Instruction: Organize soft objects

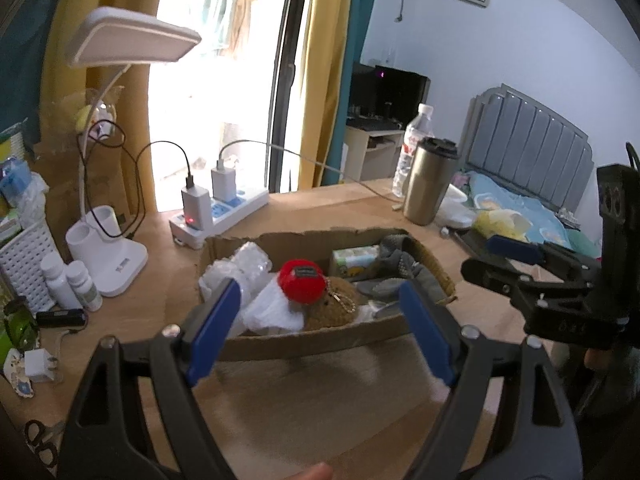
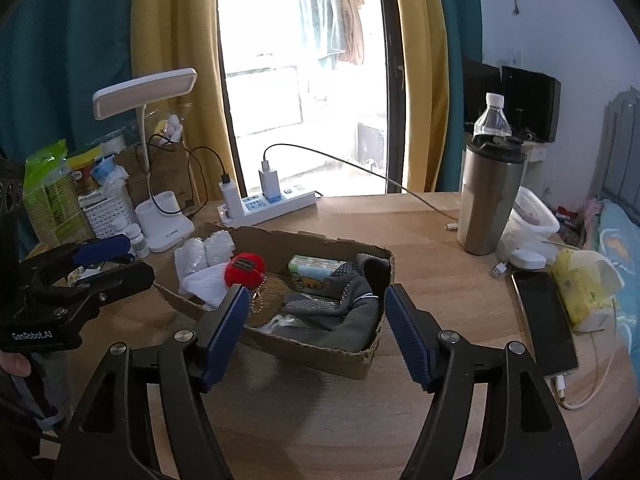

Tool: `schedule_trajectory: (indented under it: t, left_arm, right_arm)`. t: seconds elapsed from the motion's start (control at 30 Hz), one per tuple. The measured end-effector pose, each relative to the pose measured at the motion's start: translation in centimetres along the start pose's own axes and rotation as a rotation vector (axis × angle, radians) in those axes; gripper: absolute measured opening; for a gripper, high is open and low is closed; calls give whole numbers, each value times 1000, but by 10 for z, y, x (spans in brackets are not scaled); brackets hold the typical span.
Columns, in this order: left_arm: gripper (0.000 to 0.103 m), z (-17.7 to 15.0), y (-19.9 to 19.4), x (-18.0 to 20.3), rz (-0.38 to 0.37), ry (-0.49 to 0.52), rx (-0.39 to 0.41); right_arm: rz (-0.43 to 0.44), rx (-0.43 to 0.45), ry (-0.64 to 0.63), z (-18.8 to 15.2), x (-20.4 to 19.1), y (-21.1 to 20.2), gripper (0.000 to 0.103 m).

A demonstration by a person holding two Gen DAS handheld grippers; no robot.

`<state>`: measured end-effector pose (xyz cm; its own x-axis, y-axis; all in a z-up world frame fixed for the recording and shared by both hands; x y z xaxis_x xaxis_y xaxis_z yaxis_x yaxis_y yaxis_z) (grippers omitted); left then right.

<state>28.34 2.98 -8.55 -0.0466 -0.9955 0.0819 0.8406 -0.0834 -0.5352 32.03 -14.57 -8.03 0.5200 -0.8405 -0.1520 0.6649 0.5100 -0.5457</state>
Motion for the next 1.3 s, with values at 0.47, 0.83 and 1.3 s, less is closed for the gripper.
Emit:
schedule_trajectory:
  t: [0.47,0.83,1.3]
  left_arm:
    - [92,0,-50,-2,17,-1,70]
    - [92,2,-88,14,-6,17,130]
    - [92,0,-144,25,25,52,195]
  right_arm:
    - [-4,44,-41,0,-27,-36,74]
    - [-24,96,-62,-4,-42,-76,74]
    - [-45,178,-67,-12,-58,-128,74]
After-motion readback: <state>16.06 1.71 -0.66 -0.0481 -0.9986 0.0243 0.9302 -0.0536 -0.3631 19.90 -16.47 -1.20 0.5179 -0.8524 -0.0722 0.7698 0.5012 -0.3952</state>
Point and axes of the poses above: each gripper's, at about its wrist camera, not at the fingertips, and y roughly the way its jaws point, x to its right, z to its top, the point moved 6 cm from there along y, roughly the way its jaws point, and after that the axes turned 5 degrees about y, right-handed, at the moved point
